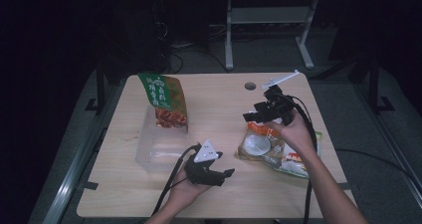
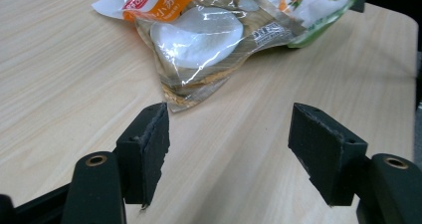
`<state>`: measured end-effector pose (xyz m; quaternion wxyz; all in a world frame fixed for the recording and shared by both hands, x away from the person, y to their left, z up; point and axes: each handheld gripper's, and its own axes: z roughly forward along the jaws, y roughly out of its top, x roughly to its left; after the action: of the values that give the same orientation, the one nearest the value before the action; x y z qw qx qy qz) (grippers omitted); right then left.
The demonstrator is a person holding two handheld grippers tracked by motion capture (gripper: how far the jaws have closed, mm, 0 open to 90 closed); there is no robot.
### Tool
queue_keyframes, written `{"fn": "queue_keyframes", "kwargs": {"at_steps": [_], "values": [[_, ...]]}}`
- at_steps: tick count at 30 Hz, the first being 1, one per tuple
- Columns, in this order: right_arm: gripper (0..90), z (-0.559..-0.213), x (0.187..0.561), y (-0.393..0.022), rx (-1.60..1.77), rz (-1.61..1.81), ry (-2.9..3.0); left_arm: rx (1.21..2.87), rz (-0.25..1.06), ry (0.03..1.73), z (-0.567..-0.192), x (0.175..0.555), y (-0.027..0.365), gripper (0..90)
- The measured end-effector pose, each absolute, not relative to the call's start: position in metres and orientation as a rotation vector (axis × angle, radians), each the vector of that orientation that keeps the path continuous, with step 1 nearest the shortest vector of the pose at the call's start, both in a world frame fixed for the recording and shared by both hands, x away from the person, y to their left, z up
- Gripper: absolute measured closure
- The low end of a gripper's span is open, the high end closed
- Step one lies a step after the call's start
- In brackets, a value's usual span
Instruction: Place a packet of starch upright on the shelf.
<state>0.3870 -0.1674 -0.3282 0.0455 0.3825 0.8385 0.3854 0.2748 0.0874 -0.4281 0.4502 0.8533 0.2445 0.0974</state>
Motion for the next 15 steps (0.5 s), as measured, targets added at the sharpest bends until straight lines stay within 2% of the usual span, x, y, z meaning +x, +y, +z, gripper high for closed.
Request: {"fn": "queue_keyframes", "kwargs": {"at_steps": [15], "values": [[31.2,-0.363,0.377,-0.226,1.355,1.074,2.539,2.129,0.245,0.642,-0.439,0.306,0.047,52.0]]}}
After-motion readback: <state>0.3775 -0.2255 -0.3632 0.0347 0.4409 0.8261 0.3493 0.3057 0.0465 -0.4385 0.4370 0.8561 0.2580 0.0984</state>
